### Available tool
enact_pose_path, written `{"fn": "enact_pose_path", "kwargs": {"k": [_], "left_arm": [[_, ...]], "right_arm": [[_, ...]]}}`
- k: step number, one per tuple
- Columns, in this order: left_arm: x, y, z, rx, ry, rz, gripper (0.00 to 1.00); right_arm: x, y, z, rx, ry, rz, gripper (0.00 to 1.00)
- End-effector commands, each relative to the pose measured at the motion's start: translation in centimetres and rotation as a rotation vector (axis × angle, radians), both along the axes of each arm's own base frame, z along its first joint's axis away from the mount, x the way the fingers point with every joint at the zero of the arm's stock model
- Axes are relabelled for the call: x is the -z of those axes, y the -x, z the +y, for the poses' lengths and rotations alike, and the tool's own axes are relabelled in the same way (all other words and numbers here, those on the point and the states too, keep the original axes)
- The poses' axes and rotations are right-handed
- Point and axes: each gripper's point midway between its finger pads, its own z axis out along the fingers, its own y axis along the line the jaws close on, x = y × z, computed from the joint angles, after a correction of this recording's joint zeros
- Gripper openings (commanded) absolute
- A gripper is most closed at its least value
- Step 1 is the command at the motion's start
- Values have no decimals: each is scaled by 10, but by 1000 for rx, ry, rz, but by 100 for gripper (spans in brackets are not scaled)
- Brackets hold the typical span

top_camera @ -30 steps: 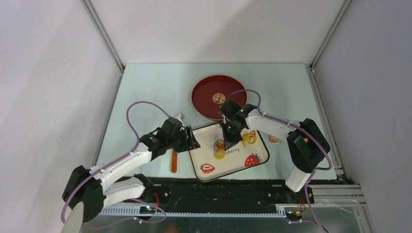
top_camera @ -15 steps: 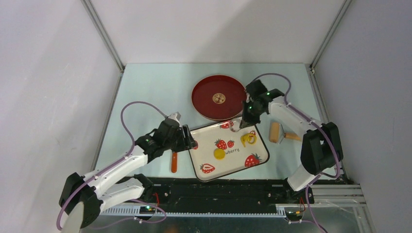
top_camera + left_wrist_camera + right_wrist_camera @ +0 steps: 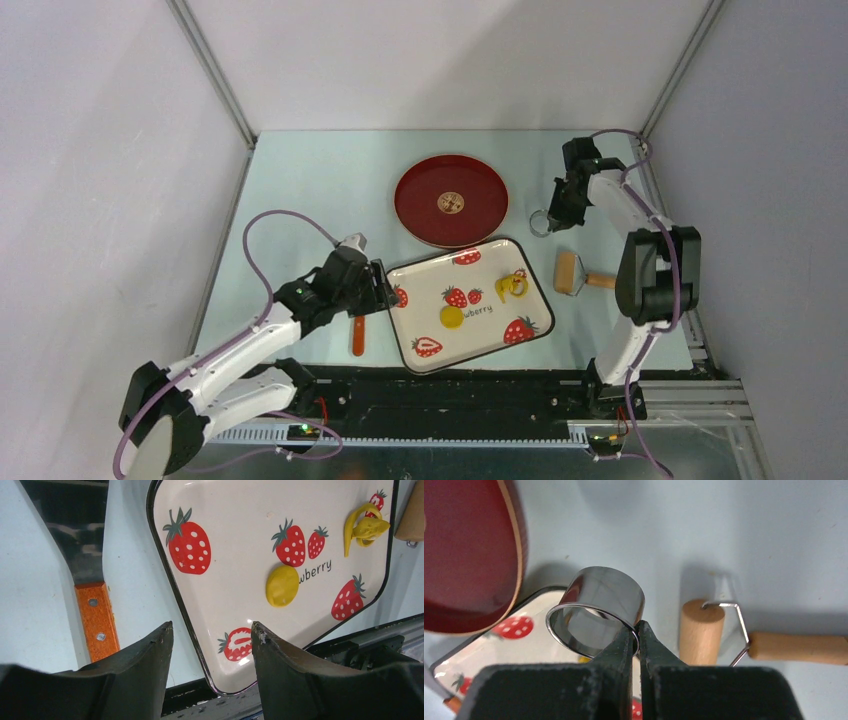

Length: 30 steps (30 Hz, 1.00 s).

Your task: Roll out the dumpling wrappers from the dough

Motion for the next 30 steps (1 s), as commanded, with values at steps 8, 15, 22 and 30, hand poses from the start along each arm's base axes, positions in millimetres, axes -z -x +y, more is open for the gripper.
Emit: {"fn": "enact_pose_path", "kwargs": {"k": [8, 15, 22, 30], "left_arm": [[-7, 0, 10, -26, -27, -31, 64], [-1, -1, 28, -69, -123, -17, 64], [15, 6, 68, -120, -387, 83, 62], [36, 15, 73, -57, -489, 202, 62]], "right_arm": [[38, -33, -37, 44, 58, 53, 23], [39, -29, -37, 29, 49, 51, 54], [19, -15, -33, 15, 26, 15, 76], [-3, 8, -24, -3, -25, -25, 86]]}}
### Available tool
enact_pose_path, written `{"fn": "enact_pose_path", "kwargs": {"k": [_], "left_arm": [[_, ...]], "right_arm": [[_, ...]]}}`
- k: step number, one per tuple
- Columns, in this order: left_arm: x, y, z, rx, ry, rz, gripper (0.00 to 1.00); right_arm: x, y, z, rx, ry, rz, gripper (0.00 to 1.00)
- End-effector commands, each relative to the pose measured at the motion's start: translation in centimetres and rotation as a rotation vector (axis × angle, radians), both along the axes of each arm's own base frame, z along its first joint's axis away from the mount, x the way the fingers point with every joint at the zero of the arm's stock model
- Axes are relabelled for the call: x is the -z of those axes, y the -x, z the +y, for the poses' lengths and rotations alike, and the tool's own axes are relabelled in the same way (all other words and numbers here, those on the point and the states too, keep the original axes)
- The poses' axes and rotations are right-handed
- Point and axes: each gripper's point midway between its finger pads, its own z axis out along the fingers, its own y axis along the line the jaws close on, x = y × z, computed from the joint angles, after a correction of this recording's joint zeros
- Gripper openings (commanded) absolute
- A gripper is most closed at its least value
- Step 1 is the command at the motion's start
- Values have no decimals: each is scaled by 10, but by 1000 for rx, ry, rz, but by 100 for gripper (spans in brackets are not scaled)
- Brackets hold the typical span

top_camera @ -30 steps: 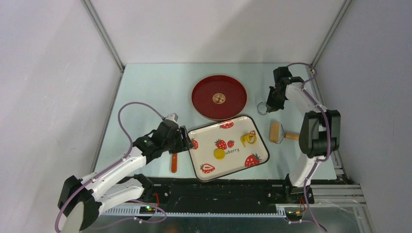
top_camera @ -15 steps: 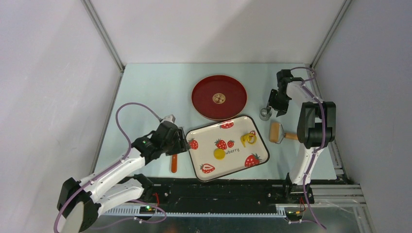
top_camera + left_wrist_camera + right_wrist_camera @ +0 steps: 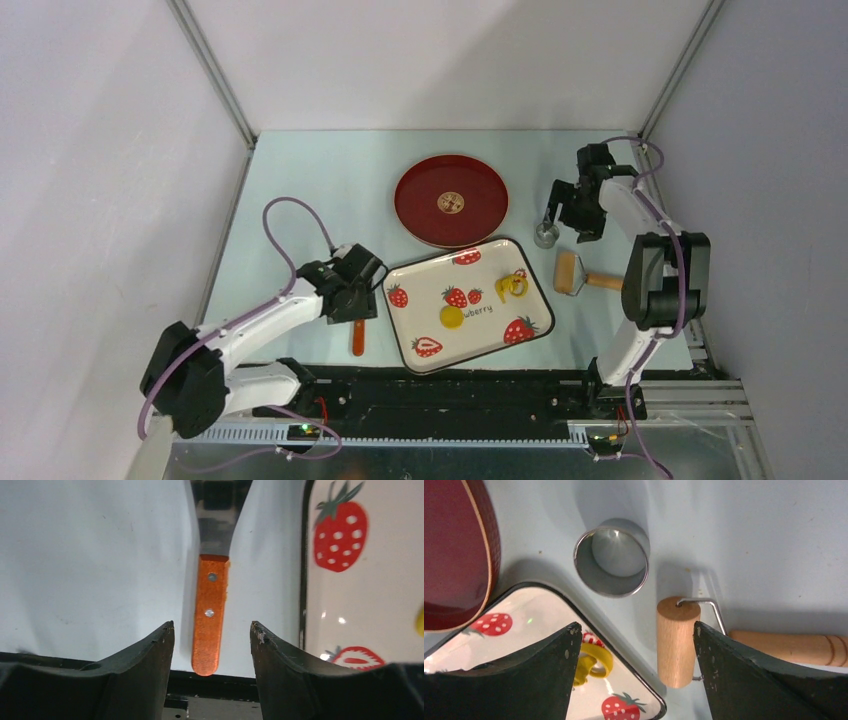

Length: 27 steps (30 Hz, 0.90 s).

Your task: Roll out the dumpling wrappers from the dough

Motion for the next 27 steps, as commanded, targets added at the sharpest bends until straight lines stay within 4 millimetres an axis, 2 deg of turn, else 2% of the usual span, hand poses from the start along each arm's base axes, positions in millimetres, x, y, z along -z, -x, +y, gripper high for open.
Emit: {"fn": "enact_pose_path", "kwargs": {"k": [1, 7, 19, 27], "left_arm": [[4, 3, 6, 41, -64, 56, 62], [15, 6, 2, 99, -56, 135, 58], [35, 13, -15, 142, 6, 230, 52], [52, 22, -1, 110, -60, 267, 51]], "right_arm": [[-31, 6, 9, -20, -45, -82, 89], [-54, 12, 21, -40, -94, -134, 94], [-93, 20, 41, -83, -207, -218, 95], [-102, 21, 52, -104, -232, -232, 96]]}}
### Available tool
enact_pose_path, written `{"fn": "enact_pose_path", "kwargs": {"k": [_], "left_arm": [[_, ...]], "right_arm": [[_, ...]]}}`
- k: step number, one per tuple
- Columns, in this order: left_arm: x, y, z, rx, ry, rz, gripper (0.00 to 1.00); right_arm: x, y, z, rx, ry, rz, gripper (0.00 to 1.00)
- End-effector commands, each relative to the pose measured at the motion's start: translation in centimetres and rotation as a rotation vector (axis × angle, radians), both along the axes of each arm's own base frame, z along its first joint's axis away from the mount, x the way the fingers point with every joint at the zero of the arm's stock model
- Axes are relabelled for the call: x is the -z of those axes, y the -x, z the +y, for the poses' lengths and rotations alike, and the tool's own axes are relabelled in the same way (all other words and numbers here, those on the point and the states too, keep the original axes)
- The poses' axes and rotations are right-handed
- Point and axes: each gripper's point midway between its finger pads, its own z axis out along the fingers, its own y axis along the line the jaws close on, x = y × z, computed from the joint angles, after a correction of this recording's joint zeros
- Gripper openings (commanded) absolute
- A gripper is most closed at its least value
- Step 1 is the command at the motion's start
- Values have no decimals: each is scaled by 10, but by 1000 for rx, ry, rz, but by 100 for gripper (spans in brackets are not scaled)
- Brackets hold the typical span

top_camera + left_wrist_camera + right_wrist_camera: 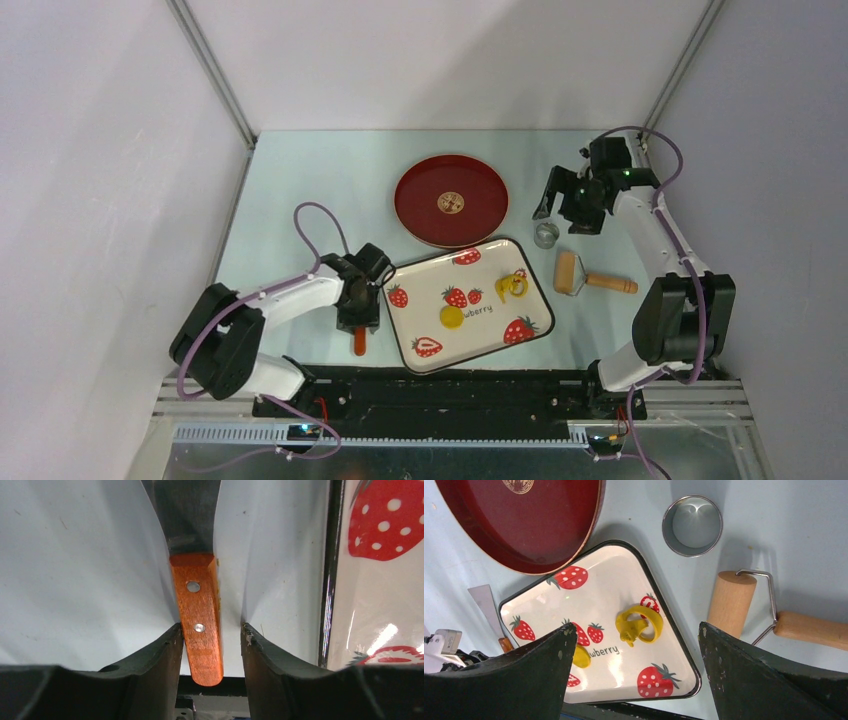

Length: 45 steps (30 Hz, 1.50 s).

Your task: Roll out the dumpling wrappers from the dough

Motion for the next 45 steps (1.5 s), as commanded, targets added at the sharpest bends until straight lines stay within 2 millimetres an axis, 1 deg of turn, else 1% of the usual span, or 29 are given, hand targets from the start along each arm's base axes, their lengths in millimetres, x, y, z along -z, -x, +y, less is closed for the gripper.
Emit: {"fn": "enact_pose_path", "kwargs": {"k": [1, 4, 5, 6, 7, 8, 9, 11, 18, 19, 22, 26, 27, 28, 29, 30, 33, 34, 35, 36, 37, 38, 39, 40, 41, 42, 43, 44, 45], "left_arm": [[12, 4, 7, -6, -43, 14, 51], [18, 7, 9, -9, -54, 25, 48], [20, 9, 10, -18, -51, 26, 32], [21, 9, 10, -20, -51, 27, 28], [22, 10, 11, -24, -51, 27, 20], [22, 11, 11, -25, -51, 27, 16], [22, 11, 11, -29, -51, 25, 8], [21, 11, 12, -36, -49, 14, 1], [2, 4, 9, -105, 15, -88, 0], [0, 4, 9, -125, 23, -100, 0], [-13, 0, 11, -177, 51, -168, 0], [-31, -4, 14, -201, 77, -235, 0], [-35, -6, 14, -202, 83, -252, 0], [-39, -6, 15, -200, 84, -258, 0], [-44, -8, 14, -199, 91, -272, 0], [-47, -9, 14, -192, 93, -278, 0], [-58, -11, 11, -171, 112, -297, 0], [-61, -12, 11, -160, 111, -299, 0], [-65, -13, 10, -150, 115, -306, 0], [-67, -14, 10, -144, 117, -311, 0], [-71, -15, 9, -133, 122, -319, 0], [-73, -15, 8, -127, 127, -323, 0], [-78, -16, 6, -117, 135, -332, 0], [-81, -16, 5, -110, 145, -338, 0], [-84, -17, 3, -96, 150, -345, 0], [-87, -17, 1, -84, 162, -350, 0], [-92, -18, -2, -68, 171, -359, 0], [-97, -19, -5, -54, 183, -371, 0], [-100, -19, -7, -34, 186, -378, 0]], "right_arm": [[-22, 1, 12, -22, -30, -54, 96], [-19, 2, 18, -38, -25, -46, 96], [-17, 3, 22, -50, -24, -39, 96], [-17, 4, 25, -58, -23, -38, 96], [-16, 3, 26, -62, -21, -37, 96], [-15, 3, 28, -67, -21, -35, 96], [-15, 3, 30, -72, -21, -36, 96], [-13, 4, 37, -91, -21, -33, 96], [-4, 2, 52, -140, 3, -14, 97], [-5, 2, 56, -152, 4, -18, 97], [-2, -1, 61, -171, 14, -6, 97], [3, -9, 70, -197, 37, 5, 97], [4, -14, 74, -205, 40, 6, 97], [1, -18, 77, -216, 42, -7, 97], [8, -22, 79, -221, 49, 8, 97], [11, -28, 84, -235, 54, 10, 97], [14, -41, 95, -270, 67, 7, 97], [16, -48, 103, -286, 68, 6, 97], [11, -55, 108, -302, 66, -10, 97], [23, -58, 114, -317, 70, 17, 96], [17, -66, 121, -336, 70, -3, 96], [31, -70, 125, -345, 76, 27, 96], [27, -78, 130, -357, 80, 10, 95], [43, -83, 132, -361, 89, 44, 95], [38, -92, 135, -360, 91, 31, 94], [57, -96, 135, -358, 99, 69, 94], [65, -104, 136, -355, 101, 83, 94], [67, -108, 136, -351, 102, 89, 94], [75, -113, 136, -347, 103, 104, 93]]}}
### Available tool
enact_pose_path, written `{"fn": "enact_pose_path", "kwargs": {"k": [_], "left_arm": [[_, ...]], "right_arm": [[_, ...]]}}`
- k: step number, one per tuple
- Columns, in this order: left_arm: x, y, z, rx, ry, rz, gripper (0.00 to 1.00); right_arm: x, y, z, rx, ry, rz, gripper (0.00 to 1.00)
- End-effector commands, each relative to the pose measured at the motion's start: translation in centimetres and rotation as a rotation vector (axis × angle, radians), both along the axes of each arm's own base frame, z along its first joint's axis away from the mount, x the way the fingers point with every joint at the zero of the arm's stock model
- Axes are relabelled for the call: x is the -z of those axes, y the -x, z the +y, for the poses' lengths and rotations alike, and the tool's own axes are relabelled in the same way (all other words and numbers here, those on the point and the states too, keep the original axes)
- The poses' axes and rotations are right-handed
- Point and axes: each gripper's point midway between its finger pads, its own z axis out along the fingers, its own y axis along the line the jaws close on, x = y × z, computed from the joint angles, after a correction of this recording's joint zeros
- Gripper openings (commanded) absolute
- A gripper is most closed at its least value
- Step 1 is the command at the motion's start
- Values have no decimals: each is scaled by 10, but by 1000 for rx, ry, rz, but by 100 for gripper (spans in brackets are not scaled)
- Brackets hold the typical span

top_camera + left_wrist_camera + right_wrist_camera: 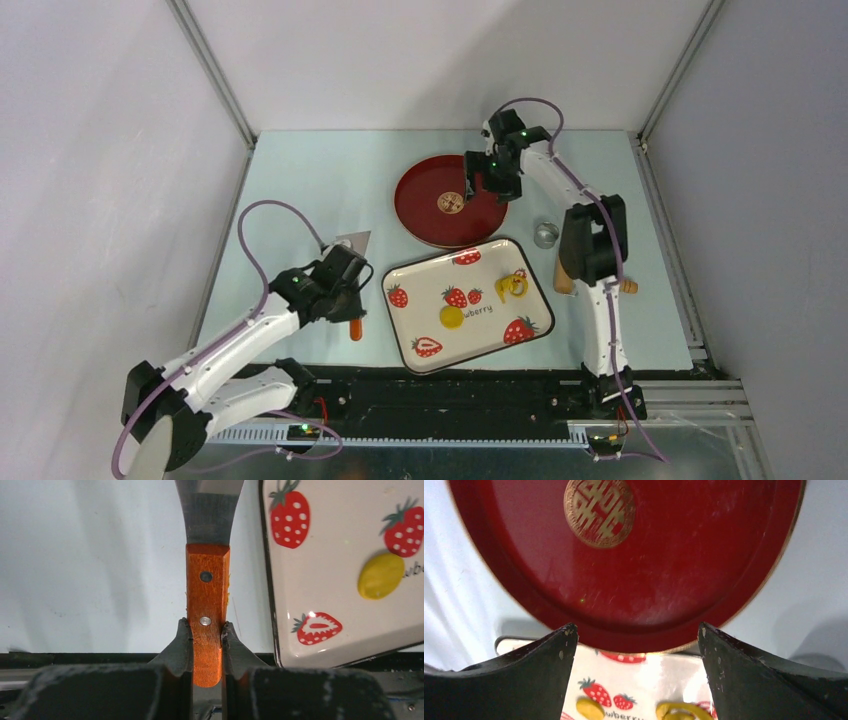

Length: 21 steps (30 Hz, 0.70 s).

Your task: Roll out the dumpling wrappers from the dough

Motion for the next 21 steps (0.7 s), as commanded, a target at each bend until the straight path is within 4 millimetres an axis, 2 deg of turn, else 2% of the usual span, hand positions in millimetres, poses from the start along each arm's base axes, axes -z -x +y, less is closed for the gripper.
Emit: {"fn": "enact_pose_path", "kwargs": {"k": [1, 5, 9, 17, 21], "left_arm": [[-33, -11, -15, 89, 39, -108, 0], [-42, -11, -21, 152, 32, -133, 0], [-45, -10, -26, 196, 24, -144, 0], [-58, -7, -45, 350, -22, -195, 0], [-57, 0, -56, 434, -45, -195, 0]], "right_arm": [[24, -12, -7, 4, 44, 64, 93], [43, -13, -13, 13, 59, 100, 94], [63, 0, -26, 37, 88, 155, 94], [72, 25, -52, 106, 113, 213, 94], [75, 37, -66, 139, 135, 239, 95]]}}
